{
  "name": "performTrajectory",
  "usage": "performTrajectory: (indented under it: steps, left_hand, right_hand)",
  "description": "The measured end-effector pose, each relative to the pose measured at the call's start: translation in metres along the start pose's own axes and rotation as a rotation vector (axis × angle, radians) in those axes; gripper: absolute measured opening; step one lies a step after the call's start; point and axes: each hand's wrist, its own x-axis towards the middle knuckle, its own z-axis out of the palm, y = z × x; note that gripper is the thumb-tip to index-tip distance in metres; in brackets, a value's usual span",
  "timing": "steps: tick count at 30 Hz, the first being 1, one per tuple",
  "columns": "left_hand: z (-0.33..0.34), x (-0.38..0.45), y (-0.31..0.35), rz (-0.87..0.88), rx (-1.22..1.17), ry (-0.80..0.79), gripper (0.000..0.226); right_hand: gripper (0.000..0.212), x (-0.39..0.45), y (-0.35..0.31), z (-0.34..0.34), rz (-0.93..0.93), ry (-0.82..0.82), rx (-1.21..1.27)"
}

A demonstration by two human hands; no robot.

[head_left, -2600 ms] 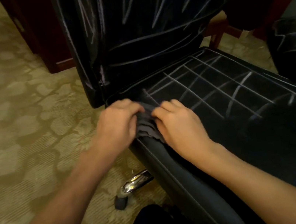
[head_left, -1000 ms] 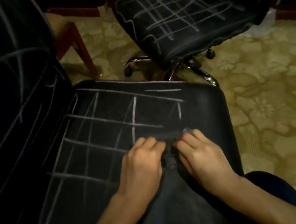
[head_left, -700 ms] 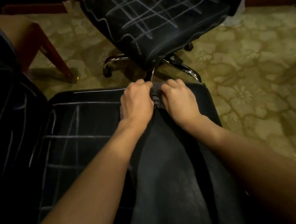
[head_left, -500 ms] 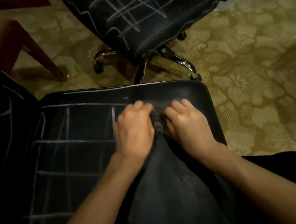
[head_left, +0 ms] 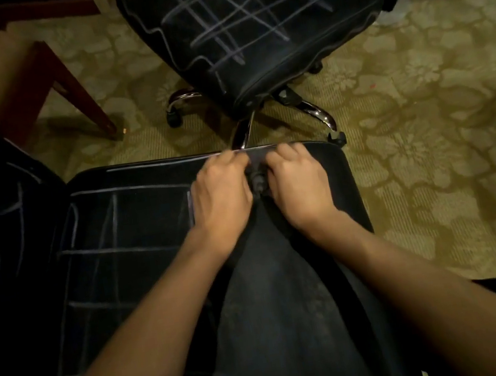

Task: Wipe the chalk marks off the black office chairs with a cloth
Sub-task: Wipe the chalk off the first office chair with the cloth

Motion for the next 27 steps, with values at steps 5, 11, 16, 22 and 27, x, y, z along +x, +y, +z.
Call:
performTrajectory:
  steps: [5,11,16,22,27]
  left_hand:
    - [-0.015,-0.077,0.002,0.063,-0.120,-0.012,0.019]
    - [0.001,-0.017,0.010,0.076,-0.087,-0.031,0.017]
    - [0.013,0.067,0.040,0.036,0.023,-0.141,0.023]
    - [-0.001,0.046,-0.015,0.001,-0.008,-0.065,0.028]
    - [-0.023,0.045,-0.077,-0.177,0.072,-0.023,0.029]
  right_hand:
    - [0.008,-0.073,0.002,-0.022,-0.178,0.005,0.108]
    - [0.018,-0.023,0.032,-0.010,-0.129,-0.001,0.081]
    - [0.010,0.034,0.049,-0.003,0.129,-0.039,-0.009]
    - [0.017,0.049,0.009,0.004,0.022,-0.055,0.027]
    - [0.018,0.079,-0.053,0.026,-0.134,-0.107,0.123]
